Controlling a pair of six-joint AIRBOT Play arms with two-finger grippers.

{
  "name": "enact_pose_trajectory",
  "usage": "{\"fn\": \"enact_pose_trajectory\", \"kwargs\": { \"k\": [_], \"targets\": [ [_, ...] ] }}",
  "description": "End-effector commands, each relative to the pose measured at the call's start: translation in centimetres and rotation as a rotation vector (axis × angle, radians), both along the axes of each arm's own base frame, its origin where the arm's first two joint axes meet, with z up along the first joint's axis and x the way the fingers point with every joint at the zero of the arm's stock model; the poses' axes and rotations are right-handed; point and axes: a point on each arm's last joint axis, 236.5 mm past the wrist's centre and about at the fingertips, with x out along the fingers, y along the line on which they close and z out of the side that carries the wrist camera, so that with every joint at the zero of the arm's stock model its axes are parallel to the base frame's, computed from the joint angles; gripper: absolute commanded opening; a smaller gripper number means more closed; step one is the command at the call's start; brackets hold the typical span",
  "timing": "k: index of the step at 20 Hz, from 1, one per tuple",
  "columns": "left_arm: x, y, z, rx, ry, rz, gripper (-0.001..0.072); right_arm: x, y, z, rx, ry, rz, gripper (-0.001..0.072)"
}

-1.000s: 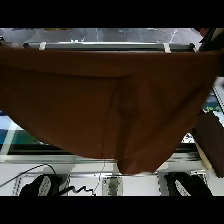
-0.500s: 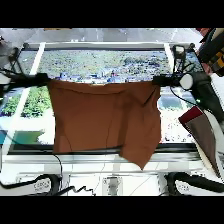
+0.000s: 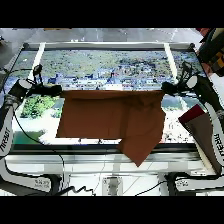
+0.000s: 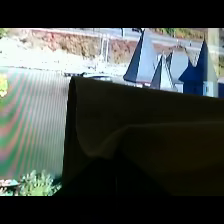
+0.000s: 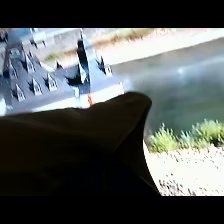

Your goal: Fold the clothes and pants, and hang the long-sleeved shirts on hangers.

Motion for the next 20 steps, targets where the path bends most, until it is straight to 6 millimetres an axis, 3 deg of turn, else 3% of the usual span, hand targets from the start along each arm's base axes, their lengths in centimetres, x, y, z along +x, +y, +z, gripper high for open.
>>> {"fn": "enact_pose_trajectory", "kwargs": {
  "k": [1, 3, 7, 8, 9, 10, 11, 12, 13, 15, 17, 20],
  "targets": [
    [-3.6, -0.6, -1.6, -0.034, 0.152, -0.075, 0.0016, -7.3, 1.5, -1.8, 0.057, 0.287, 0.212, 0.0012],
    [-4.1, -1.0, -1.9, -0.043, 0.175, -0.091, 0.0017, -9.2, 2.6, -1.8, 0.102, 0.356, 0.27, 0.0012],
    [-4.3, -2.4, -2.8, -0.044, 0.194, -0.121, 0.0018, -10.0, 4.0, -2.6, 0.169, 0.376, 0.262, 0.0014],
    [-4.3, -2.5, -2.9, -0.044, 0.194, -0.123, 0.0057, -9.6, 3.7, -2.7, 0.153, 0.364, 0.254, 0.0098],
    [-4.3, -2.3, -2.7, -0.044, 0.193, -0.118, 0.0328, -9.5, 3.2, -2.8, 0.133, 0.359, 0.252, 0.0383],
    [-4.4, -2.0, -2.5, -0.047, 0.195, -0.116, 0.0676, -9.6, 2.7, -2.9, 0.111, 0.366, 0.252, 0.0518],
    [-4.8, -1.7, -2.1, -0.052, 0.201, -0.115, 0.0697, -10.3, 2.1, -3.1, 0.084, 0.396, 0.26, 0.0511],
    [-5.2, -1.3, -1.5, -0.058, 0.209, -0.117, 0.0697, -11.3, 1.3, -3.2, 0.054, 0.439, 0.27, 0.0438],
    [-5.9, -0.8, -0.7, -0.066, 0.218, -0.118, 0.0697, -12.8, 0.4, -3.3, 0.018, 0.5, 0.294, 0.032],
    [-7.8, 0.5, 1.4, -0.081, 0.244, -0.123, 0.0668, -15.6, -0.3, -3.0, 0.009, 0.612, 0.353, 0.0267],
    [-10.1, 1.5, 3.6, -0.095, 0.268, -0.136, 0.0581, -17.3, 0.7, -3.1, 0.094, 0.623, 0.34, 0.0177],
    [-12.5, 4.2, 6.0, -0.076, 0.26, -0.097, 0.0577, -23.3, 2.5, -4.4, 0.204, 0.699, 0.346, 0.0174]
  ]
}}
